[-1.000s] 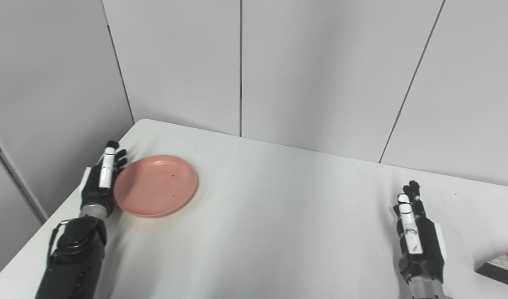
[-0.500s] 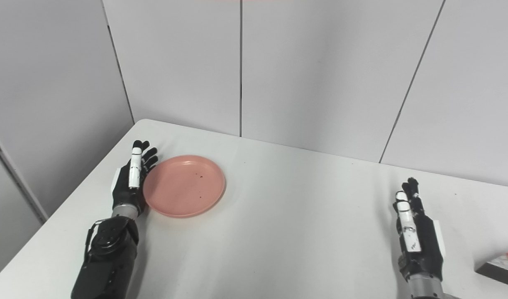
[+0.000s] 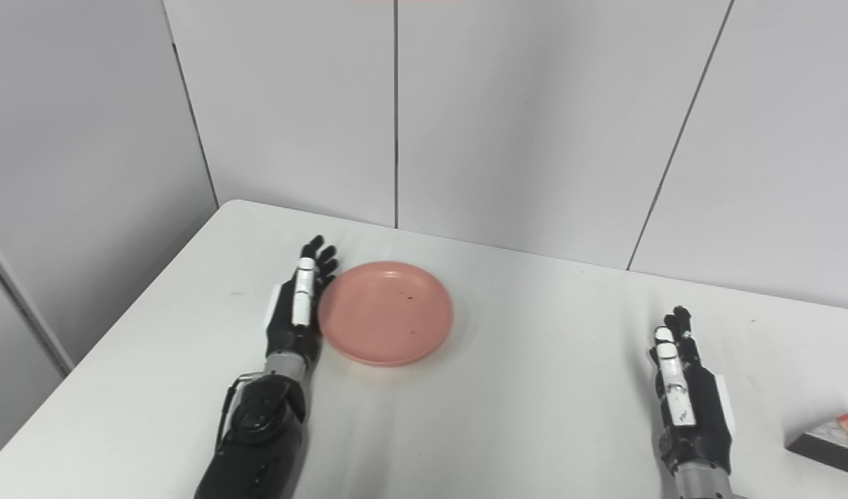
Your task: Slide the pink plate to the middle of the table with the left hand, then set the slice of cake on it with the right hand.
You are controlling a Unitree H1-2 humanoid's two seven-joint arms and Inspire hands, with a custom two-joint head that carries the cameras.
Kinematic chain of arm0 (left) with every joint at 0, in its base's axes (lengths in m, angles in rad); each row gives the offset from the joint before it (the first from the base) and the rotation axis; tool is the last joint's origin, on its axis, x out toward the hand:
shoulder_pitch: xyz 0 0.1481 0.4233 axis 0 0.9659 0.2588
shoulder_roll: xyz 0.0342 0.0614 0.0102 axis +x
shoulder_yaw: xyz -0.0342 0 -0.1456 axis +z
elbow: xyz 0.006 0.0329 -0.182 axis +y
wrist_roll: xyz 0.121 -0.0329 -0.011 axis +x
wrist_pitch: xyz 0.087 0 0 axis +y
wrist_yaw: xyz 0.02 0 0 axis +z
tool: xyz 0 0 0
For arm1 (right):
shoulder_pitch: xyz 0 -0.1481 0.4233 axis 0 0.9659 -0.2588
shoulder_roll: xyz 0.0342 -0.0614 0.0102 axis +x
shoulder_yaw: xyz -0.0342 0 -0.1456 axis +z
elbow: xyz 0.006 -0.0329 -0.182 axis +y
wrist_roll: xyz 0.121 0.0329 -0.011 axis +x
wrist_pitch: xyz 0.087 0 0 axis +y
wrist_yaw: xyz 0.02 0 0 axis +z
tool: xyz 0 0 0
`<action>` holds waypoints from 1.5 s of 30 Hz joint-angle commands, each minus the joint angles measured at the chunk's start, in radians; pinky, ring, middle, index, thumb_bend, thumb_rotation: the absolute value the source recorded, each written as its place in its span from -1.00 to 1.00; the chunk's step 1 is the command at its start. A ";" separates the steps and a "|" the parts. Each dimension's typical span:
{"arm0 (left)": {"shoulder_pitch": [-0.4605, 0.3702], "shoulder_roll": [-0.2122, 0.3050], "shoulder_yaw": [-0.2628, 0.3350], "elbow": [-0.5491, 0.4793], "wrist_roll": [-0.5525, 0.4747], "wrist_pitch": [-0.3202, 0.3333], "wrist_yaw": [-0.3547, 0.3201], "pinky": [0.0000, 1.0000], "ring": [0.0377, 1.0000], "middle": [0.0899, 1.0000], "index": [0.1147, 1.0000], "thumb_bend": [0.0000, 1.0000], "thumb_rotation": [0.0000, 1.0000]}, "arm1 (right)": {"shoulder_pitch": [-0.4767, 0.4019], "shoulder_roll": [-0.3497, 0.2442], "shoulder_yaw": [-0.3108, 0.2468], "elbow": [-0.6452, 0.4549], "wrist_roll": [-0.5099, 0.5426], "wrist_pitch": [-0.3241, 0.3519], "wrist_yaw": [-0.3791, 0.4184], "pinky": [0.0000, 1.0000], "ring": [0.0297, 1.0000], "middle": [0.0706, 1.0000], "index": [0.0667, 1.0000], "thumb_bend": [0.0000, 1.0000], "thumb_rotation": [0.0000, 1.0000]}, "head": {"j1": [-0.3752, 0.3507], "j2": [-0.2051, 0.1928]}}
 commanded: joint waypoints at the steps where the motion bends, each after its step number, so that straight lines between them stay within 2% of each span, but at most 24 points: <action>1: -0.009 -0.015 -0.004 0.003 -0.004 0.010 -0.002 0.87 0.83 0.80 0.78 0.32 1.00 | -0.039 0.000 0.003 -0.006 -0.001 -0.067 0.013 1.00 1.00 1.00 1.00 -0.01 0.48 | -0.001 0.001; 2: -0.010 -0.024 -0.007 0.000 -0.009 0.016 -0.004 0.85 0.82 0.79 0.77 0.32 1.00 | -0.043 0.001 0.005 0.008 -0.002 -0.080 0.017 1.00 1.00 1.00 1.00 0.01 0.48 | -0.022 0.005; 4: -0.011 -0.037 -0.014 -0.002 -0.018 0.023 -0.016 0.85 0.84 0.80 0.79 0.31 1.00 | -0.047 -0.001 0.015 0.032 -0.019 -0.103 0.020 1.00 1.00 1.00 1.00 0.15 0.46 | -0.043 0.008; 6: -0.011 -0.046 -0.019 -0.007 -0.027 0.036 -0.025 0.85 0.84 0.82 0.81 0.31 1.00 | -0.052 0.006 0.015 0.045 -0.005 -0.106 0.030 1.00 1.00 1.00 1.00 0.29 0.44 | -0.063 0.010; 9: -0.011 -0.059 -0.033 -0.009 -0.032 0.038 -0.036 0.88 0.87 0.85 0.83 0.29 1.00 | -0.057 0.016 0.012 0.059 0.003 -0.112 0.031 1.00 1.00 1.00 1.00 0.38 0.38 | -0.105 0.013; 12: -0.006 -0.076 -0.047 -0.015 -0.036 0.051 -0.048 0.88 0.88 0.85 0.83 0.28 1.00 | -0.049 0.011 0.024 0.048 -0.036 -0.107 0.019 1.00 1.00 1.00 1.00 0.30 0.46 | -0.129 0.014; 14: -0.002 -0.087 -0.059 -0.025 -0.036 0.074 -0.059 0.88 0.90 0.86 0.84 0.27 1.00 | -0.047 0.014 0.025 0.047 -0.037 -0.113 0.023 0.98 1.00 1.00 1.00 0.20 0.39 | -0.145 0.013; 19: 0.000 -0.105 -0.096 -0.013 -0.025 0.088 -0.086 0.92 0.92 0.89 0.87 0.28 1.00 | -0.054 0.018 0.036 0.056 -0.078 -0.129 0.008 0.92 0.98 1.00 1.00 0.14 0.38 | -0.192 0.022; 23: -0.018 -0.118 -0.114 0.041 -0.014 0.054 -0.104 0.94 0.91 0.90 0.87 0.23 1.00 | -0.064 0.014 0.052 0.064 -0.125 -0.121 -0.013 0.89 0.91 0.95 0.99 0.27 0.46 | -0.219 0.016; 29: -0.054 -0.129 -0.127 0.156 -0.013 -0.025 -0.128 0.97 0.91 0.89 0.86 0.19 1.00 | -0.080 0.025 0.067 0.109 -0.135 -0.165 -0.014 0.87 0.86 0.90 0.95 0.21 0.40 | -0.279 0.003; 30: -0.057 -0.129 -0.130 0.166 -0.013 -0.035 -0.135 0.97 0.91 0.89 0.86 0.19 1.00 | -0.081 0.028 0.069 0.112 -0.136 -0.168 -0.015 0.87 0.85 0.90 0.95 0.22 0.41 | -0.311 0.003; 33: -0.057 -0.129 -0.146 0.175 0.000 -0.047 -0.146 1.00 0.95 0.94 0.92 0.14 1.00 | -0.082 0.038 0.071 0.118 -0.132 -0.173 -0.018 0.89 0.85 0.88 0.94 0.21 0.37 | -0.341 0.001; 36: -0.058 -0.135 -0.153 0.196 0.013 -0.062 -0.135 0.98 0.92 0.91 0.89 0.12 1.00 | -0.085 0.046 0.071 0.130 -0.128 -0.195 -0.017 0.89 0.85 0.87 0.93 0.18 0.30 | -0.344 0.004; 42: -0.062 -0.158 -0.153 0.234 0.035 -0.096 -0.113 0.98 0.90 0.90 0.88 0.08 1.00 | -0.087 0.037 0.077 0.137 -0.150 -0.211 -0.018 0.83 0.82 0.85 0.91 0.19 0.30 | -0.347 -0.002; 45: -0.059 -0.161 -0.158 0.242 0.046 -0.109 -0.109 0.99 0.92 0.90 0.90 0.04 1.00 | -0.087 0.016 0.091 0.117 -0.223 -0.224 -0.050 0.71 0.76 0.80 0.86 0.15 0.27 | -0.355 -0.005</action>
